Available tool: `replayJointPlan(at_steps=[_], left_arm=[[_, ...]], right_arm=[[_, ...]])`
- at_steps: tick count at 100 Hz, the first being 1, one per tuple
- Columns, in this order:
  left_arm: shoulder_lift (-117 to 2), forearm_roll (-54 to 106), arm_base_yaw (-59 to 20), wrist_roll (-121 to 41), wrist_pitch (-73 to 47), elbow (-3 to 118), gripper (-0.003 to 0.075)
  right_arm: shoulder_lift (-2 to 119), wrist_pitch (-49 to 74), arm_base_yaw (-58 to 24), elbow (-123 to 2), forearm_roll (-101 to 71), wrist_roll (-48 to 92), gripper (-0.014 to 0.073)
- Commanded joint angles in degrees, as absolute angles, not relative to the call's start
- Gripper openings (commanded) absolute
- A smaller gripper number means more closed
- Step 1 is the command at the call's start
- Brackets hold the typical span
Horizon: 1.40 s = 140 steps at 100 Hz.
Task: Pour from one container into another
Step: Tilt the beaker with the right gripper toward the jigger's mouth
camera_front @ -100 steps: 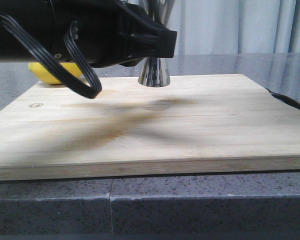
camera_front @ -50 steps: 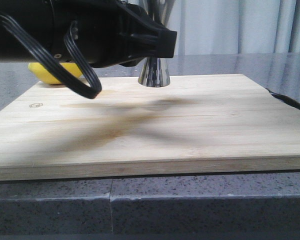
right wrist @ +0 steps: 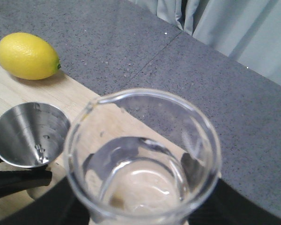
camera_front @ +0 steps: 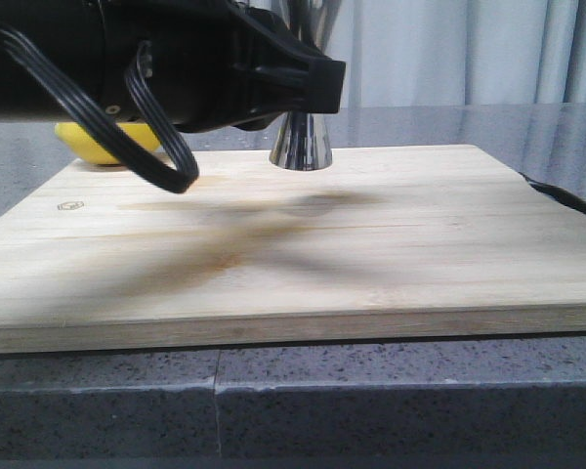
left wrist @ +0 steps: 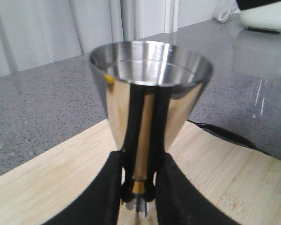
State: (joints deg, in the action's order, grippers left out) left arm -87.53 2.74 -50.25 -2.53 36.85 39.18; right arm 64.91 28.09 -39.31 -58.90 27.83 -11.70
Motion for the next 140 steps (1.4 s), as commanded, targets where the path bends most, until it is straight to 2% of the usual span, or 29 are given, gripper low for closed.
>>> replayJointPlan(at_steps=[1,61,87,140], left_arm=[[-85.26,2.76,-50.59,-2.05,41.68,40.83,-0.0019],[-87.24,2.89,-50.59,-2.05,41.81,40.83,-0.0019],[-91.08,2.89,-50.59,-2.05,42.17,40.83,-0.0019],[-91.79,2.89,-50.59,-2.05,49.42,40.83,-0.0019]], right_arm=[[63.3,23.5,-39.32,-61.06,28.63,-11.04,0.0206],[64.16,24.62,-39.32,-61.25,28.52,-9.73,0.0206],[66.27,27.51,-39.71,-65.77,28.23,-6.56,0.0206],[70.05,32.33,-41.01,-67.67,28.23,-1.08,0.0206]])
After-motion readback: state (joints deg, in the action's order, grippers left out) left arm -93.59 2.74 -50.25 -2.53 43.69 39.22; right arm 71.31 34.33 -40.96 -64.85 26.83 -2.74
